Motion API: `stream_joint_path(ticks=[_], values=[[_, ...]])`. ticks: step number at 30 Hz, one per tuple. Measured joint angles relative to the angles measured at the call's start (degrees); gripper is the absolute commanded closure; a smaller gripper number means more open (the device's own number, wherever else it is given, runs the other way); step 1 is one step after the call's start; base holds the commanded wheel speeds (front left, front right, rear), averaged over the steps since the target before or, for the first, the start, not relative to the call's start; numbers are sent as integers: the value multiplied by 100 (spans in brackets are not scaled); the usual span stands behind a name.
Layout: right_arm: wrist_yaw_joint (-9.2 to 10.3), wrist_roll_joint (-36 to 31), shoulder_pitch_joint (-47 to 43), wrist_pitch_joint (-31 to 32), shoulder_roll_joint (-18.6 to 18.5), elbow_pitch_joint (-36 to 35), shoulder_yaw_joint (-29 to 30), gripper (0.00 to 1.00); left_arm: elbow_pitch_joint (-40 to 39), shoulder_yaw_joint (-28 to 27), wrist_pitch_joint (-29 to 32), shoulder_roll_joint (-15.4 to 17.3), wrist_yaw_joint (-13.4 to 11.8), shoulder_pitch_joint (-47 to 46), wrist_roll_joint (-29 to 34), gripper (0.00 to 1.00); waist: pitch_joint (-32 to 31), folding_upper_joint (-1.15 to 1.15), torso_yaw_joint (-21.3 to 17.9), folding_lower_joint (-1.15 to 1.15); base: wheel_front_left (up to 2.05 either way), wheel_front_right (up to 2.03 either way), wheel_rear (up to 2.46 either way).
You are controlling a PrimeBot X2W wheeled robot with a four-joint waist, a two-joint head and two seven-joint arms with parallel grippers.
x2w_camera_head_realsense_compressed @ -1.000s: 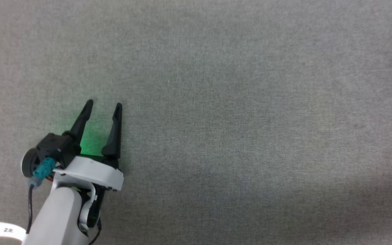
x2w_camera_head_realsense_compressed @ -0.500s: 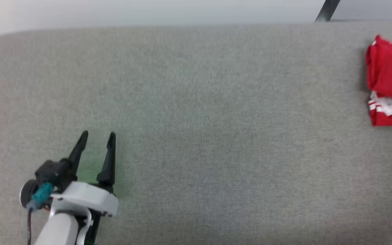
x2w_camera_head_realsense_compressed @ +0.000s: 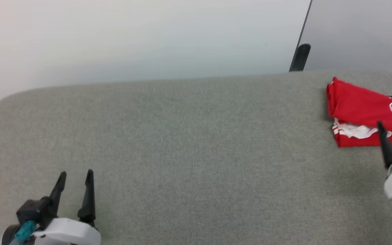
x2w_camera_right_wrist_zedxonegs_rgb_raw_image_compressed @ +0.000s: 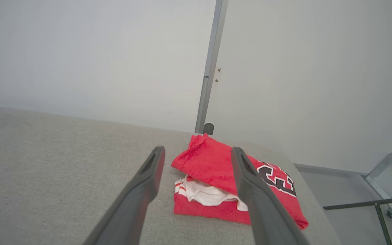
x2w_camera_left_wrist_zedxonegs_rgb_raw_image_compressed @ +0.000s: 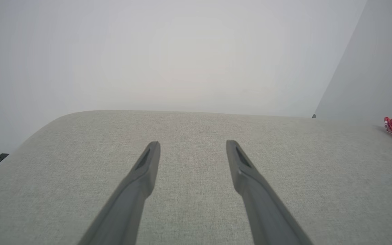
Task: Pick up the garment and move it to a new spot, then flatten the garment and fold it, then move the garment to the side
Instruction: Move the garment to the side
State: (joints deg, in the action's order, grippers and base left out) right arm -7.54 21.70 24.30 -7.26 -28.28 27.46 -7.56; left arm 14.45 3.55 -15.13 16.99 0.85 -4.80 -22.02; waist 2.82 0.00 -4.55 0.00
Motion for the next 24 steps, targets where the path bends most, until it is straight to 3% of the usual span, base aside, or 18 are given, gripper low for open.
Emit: stream_joint_path(ticks=[12,24], values=[[0,-446,-1701,358,958,-1603,553,0,-463,-485,0,-111,91,578,104,0,-540,0,-16,0,0,0,0],[0,-615,-2377,534,1423,-2105,682,0,-493,-612,0,-261,322,894,240,0,-595,0,68,0,0,0,0]])
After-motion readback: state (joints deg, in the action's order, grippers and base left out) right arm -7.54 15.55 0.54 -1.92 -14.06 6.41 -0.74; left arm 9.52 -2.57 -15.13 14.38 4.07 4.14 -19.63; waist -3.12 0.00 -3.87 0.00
